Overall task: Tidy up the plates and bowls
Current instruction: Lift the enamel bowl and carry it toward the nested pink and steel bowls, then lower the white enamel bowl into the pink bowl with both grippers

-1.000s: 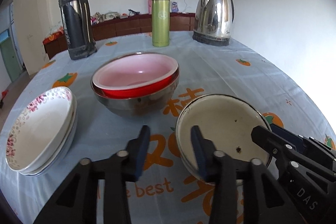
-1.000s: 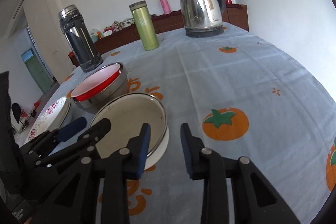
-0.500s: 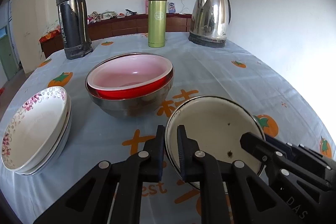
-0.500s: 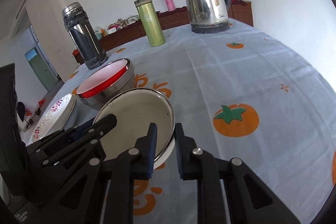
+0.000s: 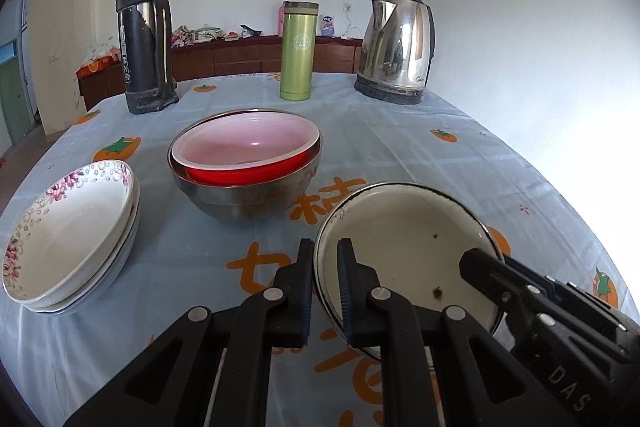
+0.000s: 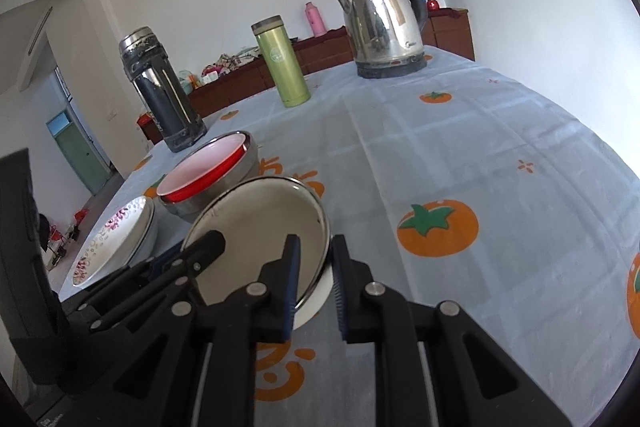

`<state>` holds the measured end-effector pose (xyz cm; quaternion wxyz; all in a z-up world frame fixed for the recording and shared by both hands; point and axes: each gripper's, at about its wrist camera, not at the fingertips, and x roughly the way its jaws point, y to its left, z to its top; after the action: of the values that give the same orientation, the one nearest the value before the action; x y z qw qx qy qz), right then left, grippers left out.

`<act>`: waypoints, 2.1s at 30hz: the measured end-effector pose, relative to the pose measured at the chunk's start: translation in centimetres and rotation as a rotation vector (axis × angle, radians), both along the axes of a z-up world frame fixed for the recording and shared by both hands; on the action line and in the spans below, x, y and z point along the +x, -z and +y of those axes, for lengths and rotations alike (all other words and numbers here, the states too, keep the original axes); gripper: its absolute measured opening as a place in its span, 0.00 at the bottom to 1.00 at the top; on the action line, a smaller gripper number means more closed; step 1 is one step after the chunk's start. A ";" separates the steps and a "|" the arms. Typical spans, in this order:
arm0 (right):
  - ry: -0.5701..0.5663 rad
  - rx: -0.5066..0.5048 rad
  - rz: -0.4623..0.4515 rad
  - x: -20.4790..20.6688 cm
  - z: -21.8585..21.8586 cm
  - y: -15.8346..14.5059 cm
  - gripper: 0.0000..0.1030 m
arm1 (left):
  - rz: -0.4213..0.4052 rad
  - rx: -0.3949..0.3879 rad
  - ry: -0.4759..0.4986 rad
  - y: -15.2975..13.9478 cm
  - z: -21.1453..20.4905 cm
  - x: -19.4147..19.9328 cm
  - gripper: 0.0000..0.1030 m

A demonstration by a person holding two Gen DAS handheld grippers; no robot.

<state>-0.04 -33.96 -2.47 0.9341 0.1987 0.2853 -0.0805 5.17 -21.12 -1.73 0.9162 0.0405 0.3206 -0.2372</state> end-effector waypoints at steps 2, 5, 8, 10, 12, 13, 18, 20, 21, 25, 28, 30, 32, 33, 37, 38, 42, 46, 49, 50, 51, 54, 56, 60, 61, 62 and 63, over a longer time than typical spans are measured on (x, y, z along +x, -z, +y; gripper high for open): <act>0.005 -0.015 -0.004 -0.1 0.2 -0.2 0.15 | -0.004 -0.005 -0.001 -0.1 0.1 -0.1 0.13; 0.012 -0.032 -0.018 -0.4 0.6 -0.5 0.15 | -0.009 -0.008 -0.001 -0.2 0.3 -0.2 0.13; 0.016 -0.051 -0.023 -0.6 0.9 -0.7 0.15 | -0.013 -0.009 -0.002 -0.3 0.4 -0.3 0.13; 0.016 -0.046 -0.025 -0.6 1.0 -0.7 0.15 | -0.021 -0.008 -0.002 -0.5 0.4 -0.4 0.13; 0.015 -0.045 -0.028 -0.7 1.1 -0.7 0.15 | -0.029 -0.008 -0.003 -0.6 0.4 -0.5 0.13; 0.014 -0.043 -0.029 -0.7 1.2 -0.7 0.15 | -0.030 -0.009 -0.003 -0.7 0.4 -0.5 0.13; 0.013 -0.030 -0.045 -0.8 1.0 -1.2 0.15 | -0.035 -0.011 0.003 -1.3 0.5 -0.5 0.13; 0.010 -0.031 -0.051 -0.7 1.0 -1.5 0.15 | -0.044 -0.017 0.003 -1.8 0.6 -0.3 0.13; 0.007 -0.028 -0.055 -0.6 1.1 -1.6 0.15 | -0.049 -0.020 0.001 -2.1 0.7 -0.3 0.13; -0.006 -0.011 -0.072 0.3 1.2 -2.5 0.15 | -0.067 -0.038 -0.010 -3.3 1.2 0.5 0.13; -0.013 -0.020 -0.091 1.0 1.5 -3.4 0.15 | -0.087 -0.049 -0.023 -4.2 1.6 1.1 0.13; -0.020 -0.024 -0.103 1.6 1.8 -4.0 0.15 | -0.103 -0.056 -0.031 -4.8 1.9 1.5 0.13; -0.024 -0.023 -0.112 2.1 2.0 -4.4 0.15 | -0.111 -0.068 -0.040 -5.3 2.2 2.0 0.13; -0.025 -0.023 -0.117 2.5 2.1 -4.7 0.15 | -0.114 -0.077 -0.045 -5.5 2.4 2.3 0.13; -0.027 -0.025 -0.128 3.7 2.4 -5.3 0.15 | -0.126 -0.091 -0.065 -6.0 2.8 3.2 0.13; -0.027 -0.025 -0.130 4.0 2.4 -5.4 0.15 | -0.125 -0.096 -0.070 -6.1 2.9 3.4 0.13; -0.031 -0.039 -0.143 5.3 2.7 -6.0 0.15 | -0.124 -0.114 -0.081 -6.4 3.3 4.4 0.13; -0.039 -0.030 -0.144 6.5 3.0 -6.2 0.15 | -0.118 -0.128 -0.097 -6.5 3.9 5.7 0.13; -0.046 -0.029 -0.156 7.3 3.4 -6.4 0.15 | -0.116 -0.142 -0.115 -6.8 4.5 6.7 0.13; -0.048 -0.032 -0.160 7.6 3.7 -6.5 0.15 | -0.116 -0.145 -0.121 -6.9 4.7 7.0 0.13; -0.050 -0.037 -0.167 8.0 4.0 -6.7 0.15 | -0.115 -0.152 -0.130 -6.9 5.0 7.4 0.13; -0.060 -0.043 -0.179 8.9 4.5 -7.1 0.15 | -0.110 -0.165 -0.147 -7.1 5.6 8.3 0.13; -0.064 -0.041 -0.182 9.6 4.7 -7.2 0.15 | -0.102 -0.176 -0.158 -7.1 6.0 8.9 0.13; -0.068 -0.017 -0.178 10.8 4.6 -7.1 0.15 | -0.095 -0.175 -0.173 -6.8 6.2 10.1 0.13; -0.067 -0.011 -0.176 11.1 4.6 -7.0 0.15 | -0.091 -0.172 -0.174 -6.7 6.1 10.4 0.13; -0.067 -0.004 -0.173 11.3 4.5 -6.8 0.15 | -0.086 -0.169 -0.176 -6.6 6.1 10.6 0.13; -0.066 0.002 -0.169 11.5 4.5 -6.7 0.15 | -0.080 -0.166 -0.178 -6.4 6.0 10.9 0.13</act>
<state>11.49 -29.50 4.22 0.9568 0.1961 0.2121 -0.0326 16.07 -15.14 4.67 0.9458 -0.0548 0.2652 -0.1790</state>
